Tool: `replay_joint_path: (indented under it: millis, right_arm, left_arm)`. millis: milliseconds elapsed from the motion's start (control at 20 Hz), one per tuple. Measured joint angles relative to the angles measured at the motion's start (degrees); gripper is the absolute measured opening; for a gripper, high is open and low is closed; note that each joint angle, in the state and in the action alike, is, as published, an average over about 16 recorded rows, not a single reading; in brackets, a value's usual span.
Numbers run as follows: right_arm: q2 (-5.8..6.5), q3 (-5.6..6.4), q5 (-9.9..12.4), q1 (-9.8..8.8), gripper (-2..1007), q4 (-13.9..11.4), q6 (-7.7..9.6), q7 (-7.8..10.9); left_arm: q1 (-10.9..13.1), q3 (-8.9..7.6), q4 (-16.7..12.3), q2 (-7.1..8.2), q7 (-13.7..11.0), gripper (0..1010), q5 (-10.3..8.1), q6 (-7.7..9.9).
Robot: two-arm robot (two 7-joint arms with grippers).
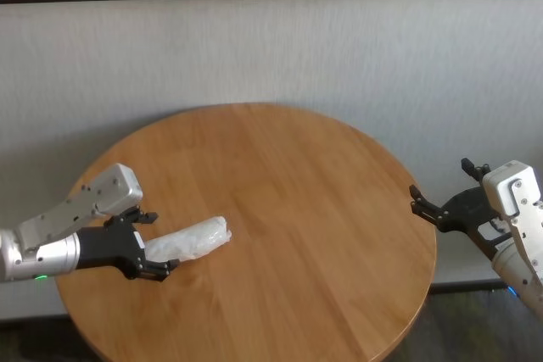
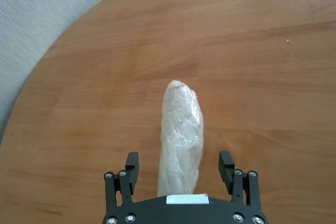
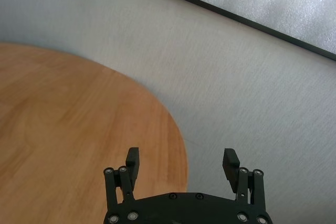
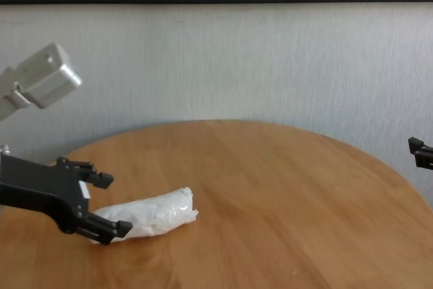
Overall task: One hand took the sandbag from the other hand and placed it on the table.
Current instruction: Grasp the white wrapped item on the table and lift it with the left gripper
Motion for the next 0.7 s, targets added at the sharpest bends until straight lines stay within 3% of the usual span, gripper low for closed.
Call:
replay_joint_path:
  millis: [700]
  right_arm:
    - [0.0,0.0,0.0,0.0,1001,0.0,0.0,0.0]
  left_arm:
    - [-3.8,0.37,9.3,-5.63,-0.2,1000,2.49,-0.62]
